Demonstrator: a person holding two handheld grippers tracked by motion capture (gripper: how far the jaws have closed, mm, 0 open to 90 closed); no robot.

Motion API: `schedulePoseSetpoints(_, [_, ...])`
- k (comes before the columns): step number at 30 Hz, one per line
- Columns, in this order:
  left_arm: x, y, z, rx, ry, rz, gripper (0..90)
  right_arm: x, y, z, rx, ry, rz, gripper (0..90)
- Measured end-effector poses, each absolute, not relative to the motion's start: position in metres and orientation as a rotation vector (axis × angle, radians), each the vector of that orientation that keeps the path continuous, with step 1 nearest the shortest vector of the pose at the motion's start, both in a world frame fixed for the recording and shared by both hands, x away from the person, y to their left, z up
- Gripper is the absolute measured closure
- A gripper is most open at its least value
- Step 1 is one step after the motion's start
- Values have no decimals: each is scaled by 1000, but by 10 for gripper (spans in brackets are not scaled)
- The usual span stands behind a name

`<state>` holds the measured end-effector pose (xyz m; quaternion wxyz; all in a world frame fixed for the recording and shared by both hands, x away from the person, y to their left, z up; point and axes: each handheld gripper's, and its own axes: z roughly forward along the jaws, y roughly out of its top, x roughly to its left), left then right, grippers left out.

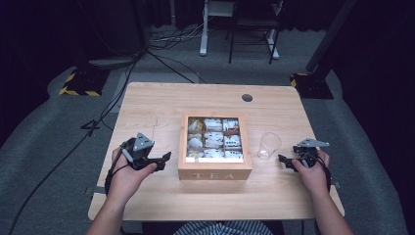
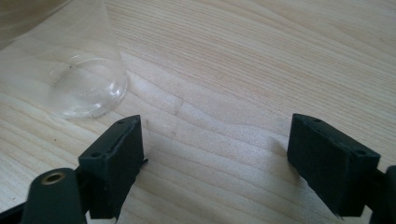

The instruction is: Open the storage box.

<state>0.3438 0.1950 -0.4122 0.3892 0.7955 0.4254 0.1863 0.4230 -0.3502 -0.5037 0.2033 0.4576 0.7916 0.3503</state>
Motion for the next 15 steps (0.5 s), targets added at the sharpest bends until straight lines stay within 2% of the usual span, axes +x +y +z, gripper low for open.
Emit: schedulePoseSetpoints(15, [331, 170, -407, 2039, 939, 390, 283, 423, -350, -504, 1277, 2209, 977, 190])
